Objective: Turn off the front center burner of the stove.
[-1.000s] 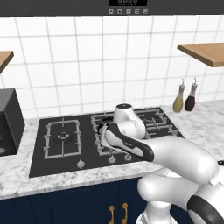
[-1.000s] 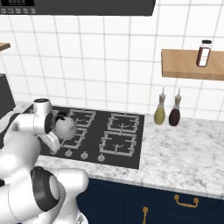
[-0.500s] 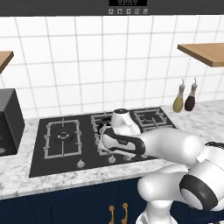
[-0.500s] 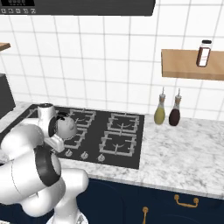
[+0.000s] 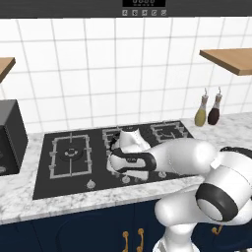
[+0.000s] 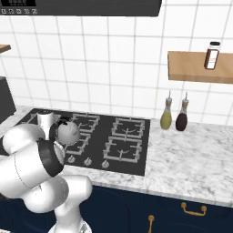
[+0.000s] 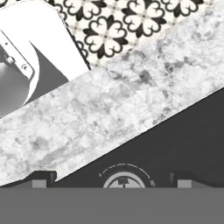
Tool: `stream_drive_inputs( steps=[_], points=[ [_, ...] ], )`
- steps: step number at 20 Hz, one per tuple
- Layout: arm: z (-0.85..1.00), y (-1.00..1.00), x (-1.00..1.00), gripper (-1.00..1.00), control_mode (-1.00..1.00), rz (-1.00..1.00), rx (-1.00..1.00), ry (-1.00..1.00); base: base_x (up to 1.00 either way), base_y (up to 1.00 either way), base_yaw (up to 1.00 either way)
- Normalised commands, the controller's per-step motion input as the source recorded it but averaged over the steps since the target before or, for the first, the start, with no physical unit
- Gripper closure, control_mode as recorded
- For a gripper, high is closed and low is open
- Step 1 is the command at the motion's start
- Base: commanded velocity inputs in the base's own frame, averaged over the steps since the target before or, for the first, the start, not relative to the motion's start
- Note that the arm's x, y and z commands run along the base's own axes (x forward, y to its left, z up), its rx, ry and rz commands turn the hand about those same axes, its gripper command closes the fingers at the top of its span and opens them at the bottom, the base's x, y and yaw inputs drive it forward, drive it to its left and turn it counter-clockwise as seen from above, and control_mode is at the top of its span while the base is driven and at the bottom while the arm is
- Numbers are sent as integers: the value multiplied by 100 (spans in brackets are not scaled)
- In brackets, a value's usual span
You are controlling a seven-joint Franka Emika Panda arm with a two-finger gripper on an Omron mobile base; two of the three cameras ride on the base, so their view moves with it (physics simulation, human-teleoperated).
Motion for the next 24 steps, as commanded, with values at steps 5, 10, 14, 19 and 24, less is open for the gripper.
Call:
stream_drive_inputs(
  steps=[5,10,14,19,24],
  points=[
    [-12,0,20,-100,-100,0,0,0,0,0,0],
    [-13,0,13,-100,-100,1,0,0,0,0,0],
    [-15,0,1,-100,-100,3,0,0,0,0,0],
    [-16,1,0,-100,-100,3,0,0,0,0,0],
    [-18,2,-3,100,-100,4,-1,0,0,0,0]
  ],
)
